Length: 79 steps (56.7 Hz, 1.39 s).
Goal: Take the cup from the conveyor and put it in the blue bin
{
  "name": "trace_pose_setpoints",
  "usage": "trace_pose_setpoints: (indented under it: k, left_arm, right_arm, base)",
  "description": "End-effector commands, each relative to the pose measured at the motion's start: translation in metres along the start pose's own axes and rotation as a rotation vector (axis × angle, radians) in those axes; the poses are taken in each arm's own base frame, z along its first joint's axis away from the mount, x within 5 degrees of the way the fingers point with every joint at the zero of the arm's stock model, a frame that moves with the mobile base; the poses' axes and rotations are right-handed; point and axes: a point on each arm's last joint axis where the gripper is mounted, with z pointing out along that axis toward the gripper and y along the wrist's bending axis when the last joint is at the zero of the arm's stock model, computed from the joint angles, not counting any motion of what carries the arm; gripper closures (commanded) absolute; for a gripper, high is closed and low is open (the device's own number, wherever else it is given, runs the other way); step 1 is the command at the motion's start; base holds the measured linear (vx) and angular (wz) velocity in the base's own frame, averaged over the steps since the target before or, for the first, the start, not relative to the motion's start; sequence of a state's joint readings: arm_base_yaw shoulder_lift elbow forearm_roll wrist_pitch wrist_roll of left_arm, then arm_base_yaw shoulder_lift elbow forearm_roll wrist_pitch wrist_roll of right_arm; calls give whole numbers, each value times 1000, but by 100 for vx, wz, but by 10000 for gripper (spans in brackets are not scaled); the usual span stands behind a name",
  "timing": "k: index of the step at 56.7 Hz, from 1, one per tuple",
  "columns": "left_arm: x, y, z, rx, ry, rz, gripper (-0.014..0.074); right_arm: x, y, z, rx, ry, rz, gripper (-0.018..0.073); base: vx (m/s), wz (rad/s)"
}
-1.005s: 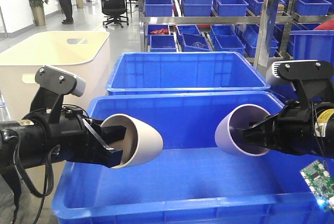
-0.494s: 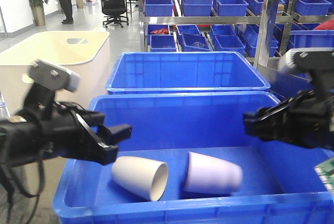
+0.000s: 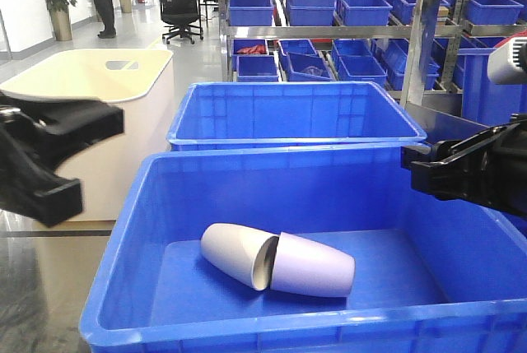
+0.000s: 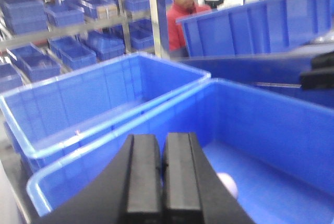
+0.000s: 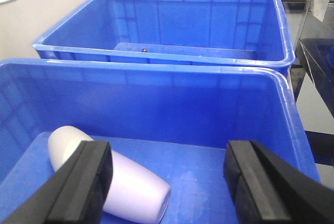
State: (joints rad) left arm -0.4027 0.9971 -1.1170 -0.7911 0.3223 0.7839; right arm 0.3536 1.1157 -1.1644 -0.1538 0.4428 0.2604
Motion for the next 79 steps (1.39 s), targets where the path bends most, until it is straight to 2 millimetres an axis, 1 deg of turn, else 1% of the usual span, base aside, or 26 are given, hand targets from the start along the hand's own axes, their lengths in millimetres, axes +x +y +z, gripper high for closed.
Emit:
trace_pose_setpoints:
  k: [1,8,39,47,49,53,59,63,68,71,72,75,76,79]
  left_arm:
    - [-18,-1,-12,-24,-96,-17,548]
    - [-18,-1,-10,-24,-93,-18,606]
    - [-16,0,-8,-24,-85,-20,604]
    - [-6,2,-8,-52,-78,-33,603]
    - [1,4,-9,-67,-75,-55,603]
    - [15,5,-18,-104,-81,-109,603]
    - [45,5,-43,-167,-92,-170,603]
    - [68,5,-60,-209,-111,-169,603]
    - [94,2,-83,-237,-167,-167,603]
    - [104,0,-95,-248,-223,-158,603]
    - [111,0,-97,-254,-225,-157,603]
    - [123,0,-109,-279,-285,-137,603]
    - [132,1,-113,-293,-299,-137,603]
    - [149,1,-123,-327,-331,-140,603]
  right_arm:
    - [-19,2,-12,-19,-128,-14,41]
    - [-19,2,-12,-19,-128,-14,41]
    - [-19,2,-12,-19,-128,-14,41]
    - [-19,2,-12,-19,-128,-14,41]
    - [-19,2,-12,-19,-128,-14,41]
    - [-19,2,-12,-19,-128,-14,41]
    - [-19,2,-12,-19,-128,-14,41]
    - [-19,2,-12,-19,-128,-14,41]
    - [-19,2,-12,-19,-128,-14,41]
    - [-19,2,-12,-19,-128,-14,41]
    - [-19,2,-12,-19,-128,-14,41]
    - [-19,2,-12,-19,-128,-14,41]
    - [-19,2,-12,-19,-128,-14,41]
    - [-19,2,-12,-19,-128,-14,41]
  base:
    - [0,0]
    - [0,0]
    - [0,0]
    - [0,0]
    - [0,0]
    - [0,0]
    - [0,0]
    - [0,0]
    - [0,0]
    - [0,0]
    - [0,0]
    - [0,0]
    - [0,0]
    - [0,0]
